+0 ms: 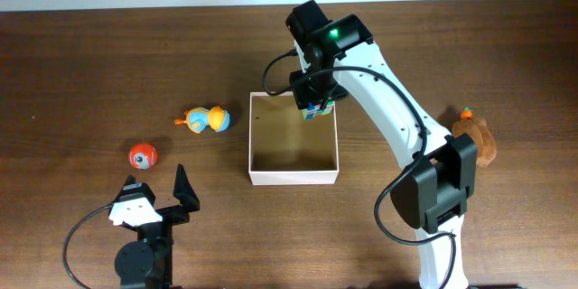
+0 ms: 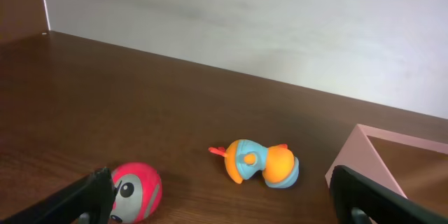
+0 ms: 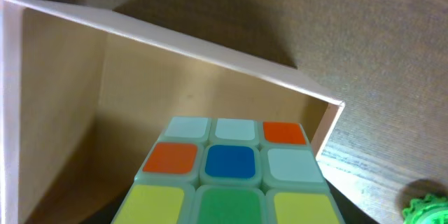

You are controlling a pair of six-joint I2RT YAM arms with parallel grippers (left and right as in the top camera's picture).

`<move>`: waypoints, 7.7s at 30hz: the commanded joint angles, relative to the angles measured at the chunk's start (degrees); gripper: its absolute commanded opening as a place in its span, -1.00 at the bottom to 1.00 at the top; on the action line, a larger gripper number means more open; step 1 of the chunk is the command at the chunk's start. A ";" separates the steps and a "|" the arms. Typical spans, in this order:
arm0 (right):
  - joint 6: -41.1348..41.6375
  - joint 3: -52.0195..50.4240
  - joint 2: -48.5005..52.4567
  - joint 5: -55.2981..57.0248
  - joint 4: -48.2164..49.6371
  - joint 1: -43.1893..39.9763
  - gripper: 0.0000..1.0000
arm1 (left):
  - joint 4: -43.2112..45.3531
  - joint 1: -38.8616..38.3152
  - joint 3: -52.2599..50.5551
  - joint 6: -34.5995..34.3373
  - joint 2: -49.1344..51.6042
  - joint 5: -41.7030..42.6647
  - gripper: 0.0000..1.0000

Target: Pack container

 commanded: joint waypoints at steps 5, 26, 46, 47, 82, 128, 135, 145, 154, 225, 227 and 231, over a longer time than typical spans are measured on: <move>6.14 -4.79 -0.66 1.38 2.34 0.31 0.06 | -0.04 0.24 -0.31 0.76 -0.55 0.83 0.99; 10.58 -10.27 -0.66 2.05 8.31 0.31 0.06 | -0.04 0.24 -0.31 0.76 -0.55 0.81 0.99; 9.66 -10.27 -0.66 0.83 8.85 0.31 0.37 | -0.04 0.24 -0.31 0.76 -0.55 0.81 0.99; 9.16 -10.27 -0.66 -0.26 9.05 0.37 0.24 | -0.07 0.24 -0.31 0.76 -0.55 0.81 0.99; -7.56 -13.70 5.55 1.29 18.05 6.82 -0.45 | -0.04 0.24 -0.31 0.76 -0.55 0.81 0.99; -12.07 -13.60 5.75 -0.63 14.64 7.41 -0.11 | -0.04 0.24 -0.31 0.76 -0.55 0.81 0.98; -12.09 -13.60 5.75 -0.61 11.93 9.40 -0.10 | -0.04 0.24 -0.31 0.76 -0.55 0.81 0.99; -12.04 -13.60 5.75 -0.61 9.60 10.73 -0.10 | -0.04 0.24 -0.31 0.76 -0.55 0.81 0.99; -10.58 -13.60 5.70 -0.35 9.86 10.69 -0.01 | -0.07 0.24 -0.31 0.76 -0.55 0.81 0.99; 9.49 27.17 3.78 14.40 -20.17 -23.93 0.98 | -0.07 0.24 -0.31 0.76 -0.55 0.81 0.99; 8.35 24.57 2.69 14.45 -20.17 -25.27 0.98 | -0.04 0.24 -0.31 0.76 -0.55 0.81 0.99; 8.02 16.48 -2.01 14.86 -20.17 -26.93 0.98 | -0.04 0.24 -0.31 0.76 -0.55 0.81 0.99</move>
